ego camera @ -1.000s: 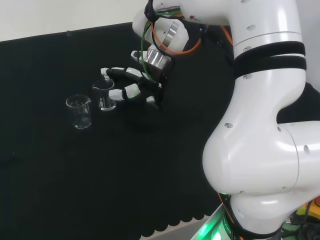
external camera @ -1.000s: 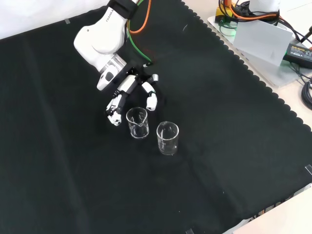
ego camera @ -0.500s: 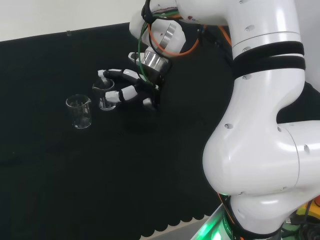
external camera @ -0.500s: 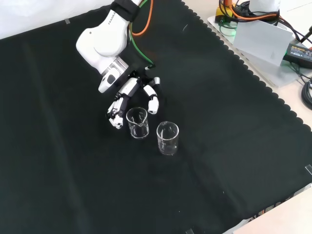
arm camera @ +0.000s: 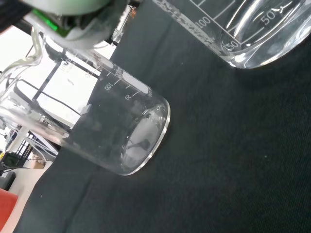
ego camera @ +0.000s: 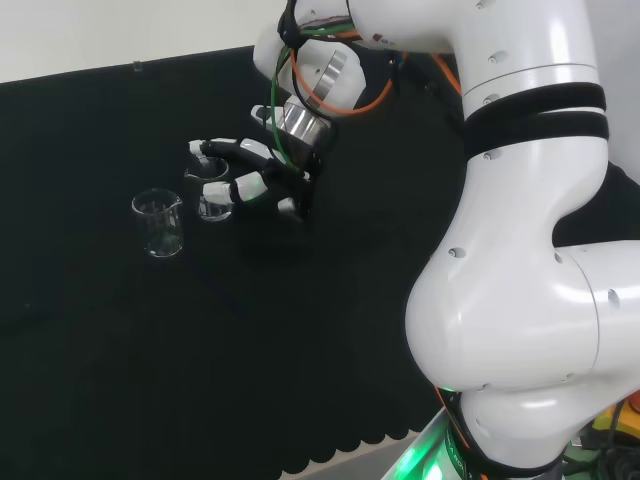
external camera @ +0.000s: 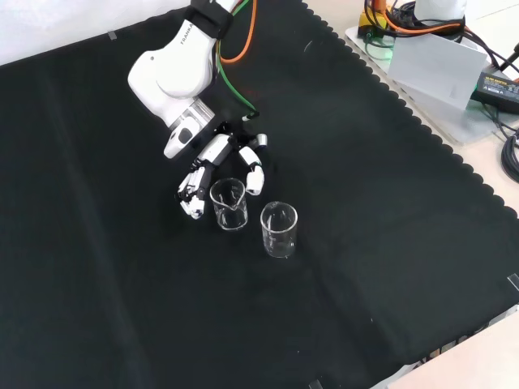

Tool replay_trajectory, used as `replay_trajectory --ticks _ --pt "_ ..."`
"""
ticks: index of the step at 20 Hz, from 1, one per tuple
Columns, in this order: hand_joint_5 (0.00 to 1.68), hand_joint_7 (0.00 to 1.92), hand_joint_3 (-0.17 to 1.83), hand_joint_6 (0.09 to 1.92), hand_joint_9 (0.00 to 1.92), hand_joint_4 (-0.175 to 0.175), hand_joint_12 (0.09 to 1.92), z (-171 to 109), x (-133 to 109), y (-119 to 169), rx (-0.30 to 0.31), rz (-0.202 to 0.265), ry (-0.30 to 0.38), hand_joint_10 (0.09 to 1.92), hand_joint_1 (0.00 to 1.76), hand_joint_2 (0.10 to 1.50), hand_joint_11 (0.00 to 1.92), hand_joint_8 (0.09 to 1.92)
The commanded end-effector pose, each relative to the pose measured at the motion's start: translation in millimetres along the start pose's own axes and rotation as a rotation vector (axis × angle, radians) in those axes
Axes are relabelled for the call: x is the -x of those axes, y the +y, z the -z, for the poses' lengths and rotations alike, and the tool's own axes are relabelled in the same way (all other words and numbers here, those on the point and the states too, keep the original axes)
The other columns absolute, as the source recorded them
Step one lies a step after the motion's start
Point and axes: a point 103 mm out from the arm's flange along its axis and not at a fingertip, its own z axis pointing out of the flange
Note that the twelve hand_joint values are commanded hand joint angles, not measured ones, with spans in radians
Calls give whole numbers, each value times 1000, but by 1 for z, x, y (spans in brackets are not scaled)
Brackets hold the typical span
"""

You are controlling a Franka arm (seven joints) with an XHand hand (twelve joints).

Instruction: Pick up the beaker on the right.

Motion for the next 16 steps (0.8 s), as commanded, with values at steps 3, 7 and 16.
replay_trajectory --ticks 3,7,16 --pt "354 280 686 87 325 -38 1116 -9 3 4 -3 -14 7 588 819 504 0 553" --pt "357 281 685 87 327 -39 1118 -11 4 4 -2 -10 14 588 820 506 0 553" --pt "365 282 681 87 329 -40 1120 -14 5 7 -3 -12 23 586 823 511 0 552"
